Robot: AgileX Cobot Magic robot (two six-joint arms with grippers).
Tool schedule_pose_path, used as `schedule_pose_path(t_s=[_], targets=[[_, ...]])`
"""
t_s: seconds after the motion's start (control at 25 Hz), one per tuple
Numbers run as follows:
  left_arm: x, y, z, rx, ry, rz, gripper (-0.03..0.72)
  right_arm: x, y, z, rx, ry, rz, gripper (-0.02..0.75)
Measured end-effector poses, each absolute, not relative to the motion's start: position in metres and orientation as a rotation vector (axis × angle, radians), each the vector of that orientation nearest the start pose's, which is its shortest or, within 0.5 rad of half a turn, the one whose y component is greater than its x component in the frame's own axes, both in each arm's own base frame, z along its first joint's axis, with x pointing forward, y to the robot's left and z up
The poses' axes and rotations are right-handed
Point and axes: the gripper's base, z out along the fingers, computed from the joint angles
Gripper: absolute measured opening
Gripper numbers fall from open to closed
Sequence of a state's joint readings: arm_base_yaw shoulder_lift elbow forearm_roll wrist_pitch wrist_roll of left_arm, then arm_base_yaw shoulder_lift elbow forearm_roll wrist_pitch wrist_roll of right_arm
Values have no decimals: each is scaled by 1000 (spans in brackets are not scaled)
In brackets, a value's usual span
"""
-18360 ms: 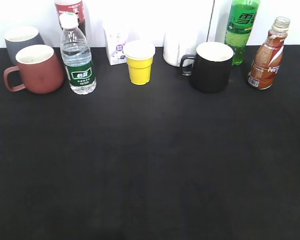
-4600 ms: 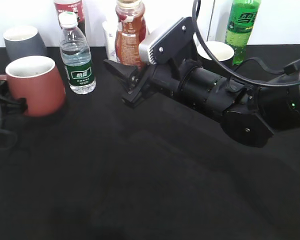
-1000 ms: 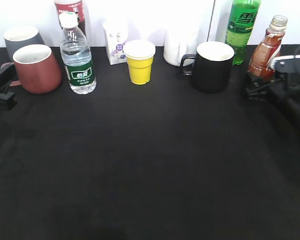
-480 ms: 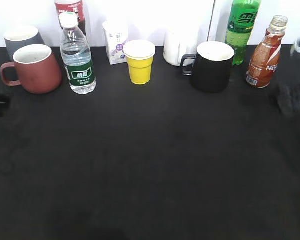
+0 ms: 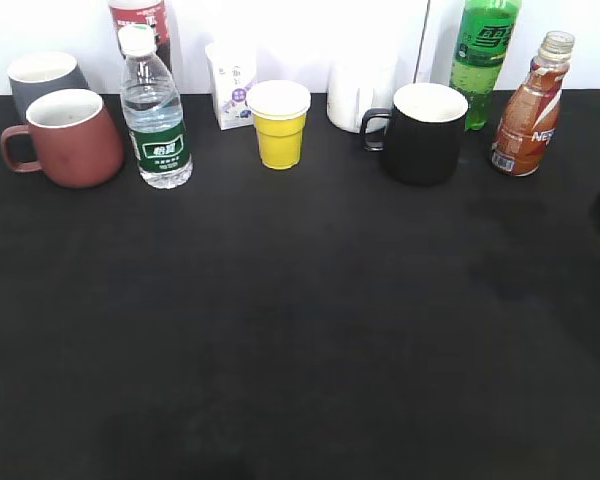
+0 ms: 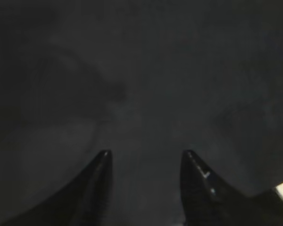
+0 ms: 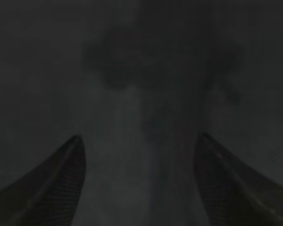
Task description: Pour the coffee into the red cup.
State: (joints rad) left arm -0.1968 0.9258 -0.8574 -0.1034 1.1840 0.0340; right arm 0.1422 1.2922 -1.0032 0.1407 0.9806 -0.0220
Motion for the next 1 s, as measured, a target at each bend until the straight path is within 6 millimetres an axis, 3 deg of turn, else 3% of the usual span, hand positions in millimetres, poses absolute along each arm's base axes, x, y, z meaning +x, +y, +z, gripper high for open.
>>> schedule_pose_path(t_s=[0.16, 0.28, 0.52, 0.64, 0.84, 0.92, 1.0], targets=[[79, -16, 349, 181, 2458, -107, 461, 174, 36, 358, -152, 2471, 236, 555], [43, -9, 357, 164, 2309, -128, 515, 118, 25, 382, -161, 2367, 198, 602], [21, -3, 311, 140, 2325, -113, 516, 19, -1, 400, -82, 2111, 73, 609], [23, -3, 293, 144, 2378, -103, 516, 2, -3, 376, -79, 2097, 70, 598], [32, -3, 285, 144, 2334, -88, 516, 19, -1, 298, -94, 2288, 48, 594], [36, -2, 281, 146, 2309, -60, 516, 27, 0, 280, -98, 2314, 45, 592], [37, -2, 280, 147, 2304, -58, 516, 29, 0, 278, -99, 2296, 47, 592]])
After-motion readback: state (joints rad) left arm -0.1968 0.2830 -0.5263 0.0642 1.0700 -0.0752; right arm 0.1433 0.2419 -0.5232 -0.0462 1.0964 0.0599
